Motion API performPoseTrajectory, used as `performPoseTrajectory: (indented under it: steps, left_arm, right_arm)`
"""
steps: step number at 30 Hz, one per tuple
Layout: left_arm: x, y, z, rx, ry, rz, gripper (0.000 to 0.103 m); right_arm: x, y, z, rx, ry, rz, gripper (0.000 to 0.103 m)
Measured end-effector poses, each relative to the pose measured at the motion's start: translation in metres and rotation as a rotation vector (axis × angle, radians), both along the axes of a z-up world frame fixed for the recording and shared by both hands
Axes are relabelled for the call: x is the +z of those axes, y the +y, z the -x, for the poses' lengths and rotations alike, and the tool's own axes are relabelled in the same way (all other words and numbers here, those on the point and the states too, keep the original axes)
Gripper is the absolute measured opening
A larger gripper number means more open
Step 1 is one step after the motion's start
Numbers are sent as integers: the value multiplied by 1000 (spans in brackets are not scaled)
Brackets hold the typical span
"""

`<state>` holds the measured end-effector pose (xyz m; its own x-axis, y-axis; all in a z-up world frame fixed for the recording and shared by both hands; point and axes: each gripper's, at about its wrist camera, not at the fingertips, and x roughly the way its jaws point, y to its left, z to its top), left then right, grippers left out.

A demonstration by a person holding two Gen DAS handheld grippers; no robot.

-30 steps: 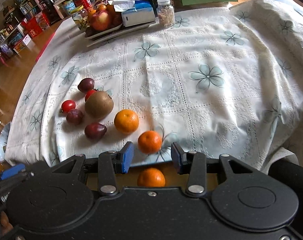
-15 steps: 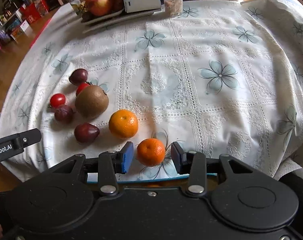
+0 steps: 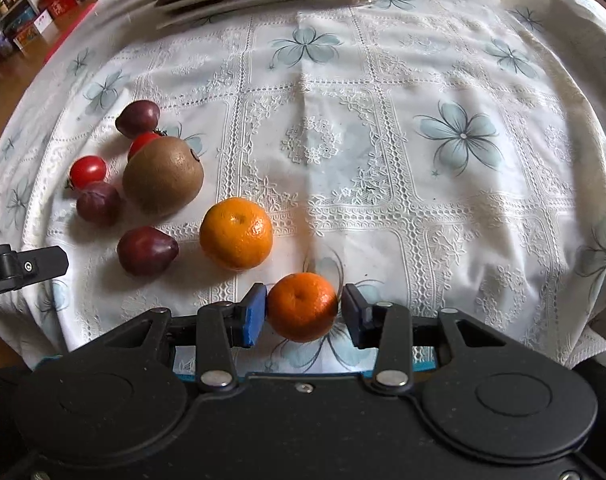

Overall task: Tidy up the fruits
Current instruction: 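Move left gripper to a dark red plum while right gripper grasps another orange, then grasp the plum with left gripper while right gripper carries the orange toward tray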

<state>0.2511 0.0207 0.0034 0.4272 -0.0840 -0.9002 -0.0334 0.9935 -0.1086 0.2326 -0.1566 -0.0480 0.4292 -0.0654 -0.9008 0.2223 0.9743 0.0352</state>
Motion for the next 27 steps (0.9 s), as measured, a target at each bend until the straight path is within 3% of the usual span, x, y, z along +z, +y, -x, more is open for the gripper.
performPoseTrajectory:
  steps: [8, 17, 27]
  left_arm:
    - [-10, -11, 0, -36, 11, 5, 57]
    - [-16, -32, 1, -105, -32, 25, 57]
    - [-31, -55, 3, -181, -67, -52, 58]
  right_arm:
    - [8, -3, 2, 13, -37, -13, 47]
    - [29, -24, 6, -73, -108, -86, 47]
    - [40, -40, 9, -130, -125, -153, 47]
